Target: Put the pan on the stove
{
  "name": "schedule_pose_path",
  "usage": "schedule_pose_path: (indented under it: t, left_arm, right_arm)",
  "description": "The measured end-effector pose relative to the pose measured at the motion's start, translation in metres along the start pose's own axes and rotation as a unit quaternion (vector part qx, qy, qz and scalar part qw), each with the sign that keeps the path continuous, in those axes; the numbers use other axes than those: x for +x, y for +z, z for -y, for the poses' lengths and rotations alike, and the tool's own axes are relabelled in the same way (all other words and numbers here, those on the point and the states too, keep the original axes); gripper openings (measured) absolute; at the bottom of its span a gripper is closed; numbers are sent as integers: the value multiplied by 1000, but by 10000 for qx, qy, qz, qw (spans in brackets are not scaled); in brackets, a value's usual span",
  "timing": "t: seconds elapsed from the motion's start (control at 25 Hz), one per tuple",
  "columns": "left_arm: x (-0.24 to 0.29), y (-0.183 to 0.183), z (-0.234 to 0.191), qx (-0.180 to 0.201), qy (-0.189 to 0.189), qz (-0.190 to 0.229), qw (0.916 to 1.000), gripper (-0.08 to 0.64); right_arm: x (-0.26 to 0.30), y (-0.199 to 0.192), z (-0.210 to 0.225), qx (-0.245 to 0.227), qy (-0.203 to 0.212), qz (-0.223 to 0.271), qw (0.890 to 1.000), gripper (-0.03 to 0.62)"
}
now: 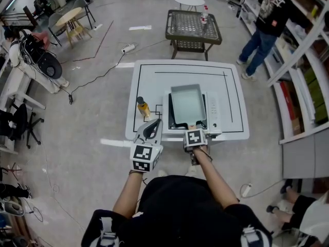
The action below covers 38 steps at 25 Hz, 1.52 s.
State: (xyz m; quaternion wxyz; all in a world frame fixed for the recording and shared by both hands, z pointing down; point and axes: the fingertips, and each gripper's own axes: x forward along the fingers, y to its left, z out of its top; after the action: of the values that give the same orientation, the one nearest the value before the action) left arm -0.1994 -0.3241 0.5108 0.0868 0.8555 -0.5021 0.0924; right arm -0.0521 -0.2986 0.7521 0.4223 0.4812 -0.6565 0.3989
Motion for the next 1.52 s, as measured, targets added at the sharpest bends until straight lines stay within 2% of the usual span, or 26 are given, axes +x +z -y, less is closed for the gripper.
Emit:
schedule_pose_path:
  t: [0.36, 0.64, 0.92, 1.12, 1.24, 1.52]
  left_arm:
    - [1, -4, -1, -57, 28, -19, 10000, 25]
    - [6, -6, 4, -67, -7, -31, 10000, 25]
    - [10, -3, 9, -46, -17, -3, 10000, 25]
    - [15, -1, 13, -26, -8, 2, 10000, 25]
    - [18, 0, 16, -26, 4, 12, 10000, 25]
    - [20, 0, 24, -6, 0, 19, 10000, 25]
  right_arm:
    - [-5, 7, -7, 221, 303, 97, 9992, 55]
    - [-19, 16, -14, 476, 683, 198, 9963, 136]
    - [-26, 19, -16, 428, 706, 275, 9962, 200]
    - [-29, 24, -17, 381, 871, 317, 9950, 247]
    - [-32, 28, -11, 304, 769, 434, 9956, 252]
    - [-47, 37, -7, 249, 815, 683, 9940, 255]
